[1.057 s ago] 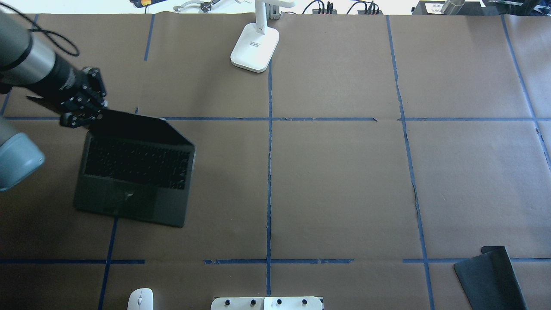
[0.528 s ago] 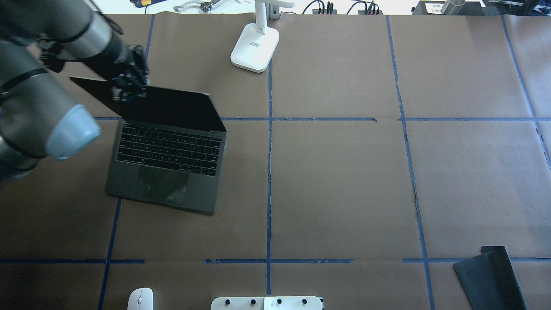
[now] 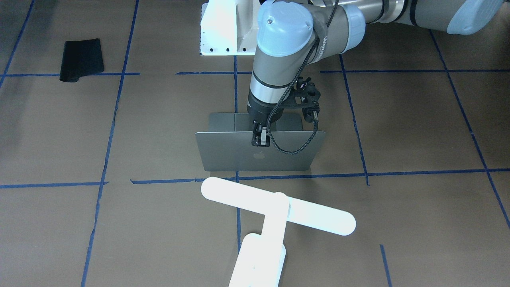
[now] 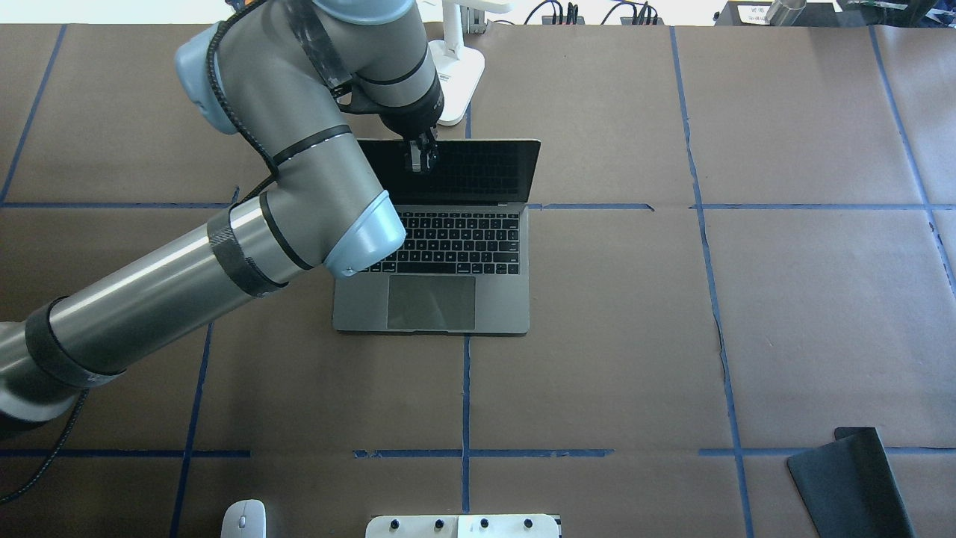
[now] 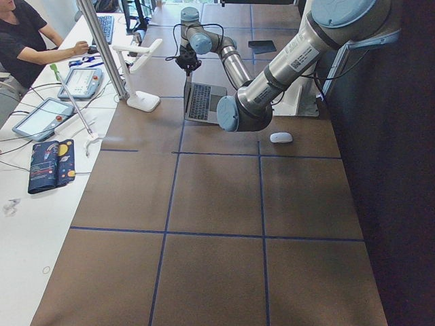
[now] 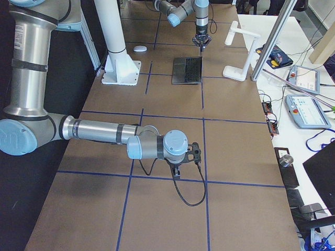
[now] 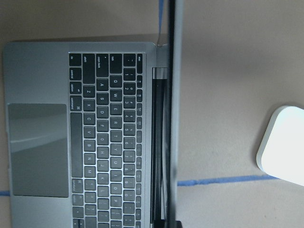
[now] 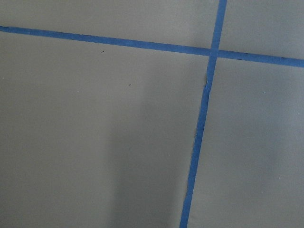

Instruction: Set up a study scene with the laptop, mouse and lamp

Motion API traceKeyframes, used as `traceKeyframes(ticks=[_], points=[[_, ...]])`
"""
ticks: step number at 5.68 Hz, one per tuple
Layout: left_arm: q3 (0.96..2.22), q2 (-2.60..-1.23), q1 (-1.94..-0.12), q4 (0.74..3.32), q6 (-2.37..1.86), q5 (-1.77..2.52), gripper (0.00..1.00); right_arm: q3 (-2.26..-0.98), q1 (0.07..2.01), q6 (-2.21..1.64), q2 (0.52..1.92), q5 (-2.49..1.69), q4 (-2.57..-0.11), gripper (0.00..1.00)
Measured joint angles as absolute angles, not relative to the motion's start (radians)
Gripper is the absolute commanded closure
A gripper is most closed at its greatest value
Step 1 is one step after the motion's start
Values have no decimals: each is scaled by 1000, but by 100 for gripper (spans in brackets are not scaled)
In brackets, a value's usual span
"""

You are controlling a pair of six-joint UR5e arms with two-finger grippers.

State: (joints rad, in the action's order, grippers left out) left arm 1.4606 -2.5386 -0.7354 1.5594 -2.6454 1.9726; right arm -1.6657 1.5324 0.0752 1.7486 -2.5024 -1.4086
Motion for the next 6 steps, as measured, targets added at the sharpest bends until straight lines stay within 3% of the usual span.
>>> traceKeyframes(ticks=[4,5,6], points=[[1403,-2547,-757,1613,-2613,1941,94,-1673,1532,72,1749,-2552,-1408,0],[1403,-2546,-768,1614,-2600,1941,77,-1673,1532,71,1748,-2552,-1408,0],[1403,-2543,-773,1614,-2585,1941,37,-1673,1532,71,1748,-2552,-1408,0]])
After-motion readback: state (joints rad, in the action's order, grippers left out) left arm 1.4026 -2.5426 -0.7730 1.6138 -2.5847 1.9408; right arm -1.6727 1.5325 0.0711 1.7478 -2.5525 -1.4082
